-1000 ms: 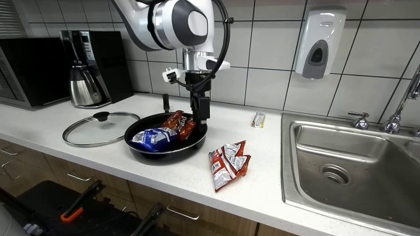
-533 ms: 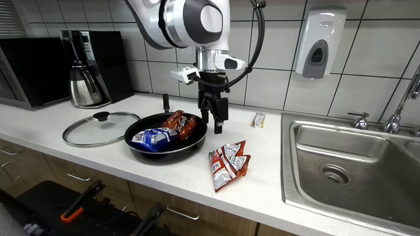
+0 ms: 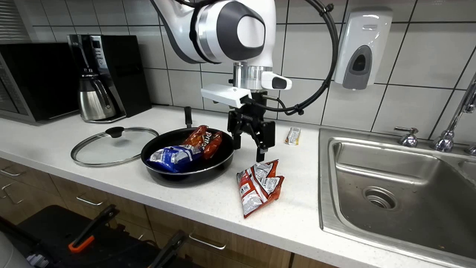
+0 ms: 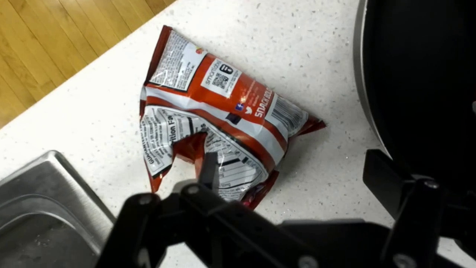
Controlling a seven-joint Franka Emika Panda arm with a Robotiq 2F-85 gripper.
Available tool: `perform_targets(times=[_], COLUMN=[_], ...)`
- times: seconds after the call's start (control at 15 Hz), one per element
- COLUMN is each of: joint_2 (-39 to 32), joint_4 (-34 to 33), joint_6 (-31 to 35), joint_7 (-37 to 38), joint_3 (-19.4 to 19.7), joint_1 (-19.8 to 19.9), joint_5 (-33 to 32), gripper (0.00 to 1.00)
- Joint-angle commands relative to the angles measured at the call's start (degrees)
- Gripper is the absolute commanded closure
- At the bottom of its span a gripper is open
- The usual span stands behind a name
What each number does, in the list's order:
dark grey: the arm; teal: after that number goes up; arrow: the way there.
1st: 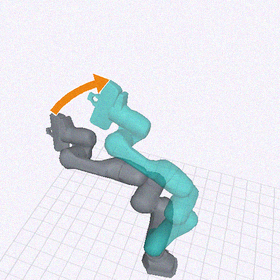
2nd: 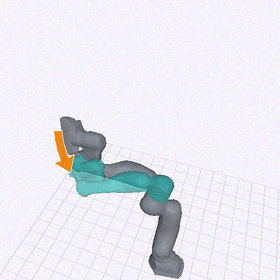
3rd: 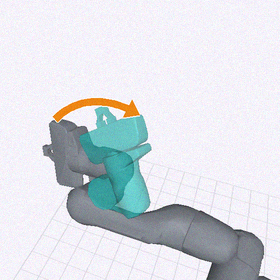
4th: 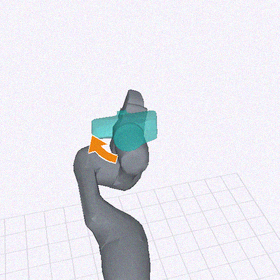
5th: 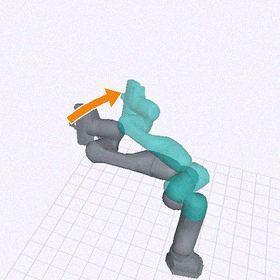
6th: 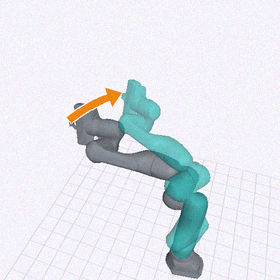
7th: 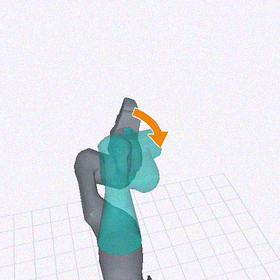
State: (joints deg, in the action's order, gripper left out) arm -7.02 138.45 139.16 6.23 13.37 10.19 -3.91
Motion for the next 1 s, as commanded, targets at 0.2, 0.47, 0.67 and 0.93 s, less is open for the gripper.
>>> perform_targets(times=[0.2, 0.47, 0.67, 0.93], joint_2=[-2.19, -2.57, -2.57, -1.96], joint_4=[-0.18, -0.31, -0.33, 0.26], joint_6=[0.7, 0.91, 0.91, 1.14], joint_7=[-6.34, -6.78, -6.81, -7.95], joint_3=[-0.29, -0.3, -0.3, -0.27], joint_1=[1.55, 1.58, 1.58, 1.87], joint_5=[1.48, 1.49, 1.49, 1.7], gripper=[0.0, 0.0, 0.0, 0.0])
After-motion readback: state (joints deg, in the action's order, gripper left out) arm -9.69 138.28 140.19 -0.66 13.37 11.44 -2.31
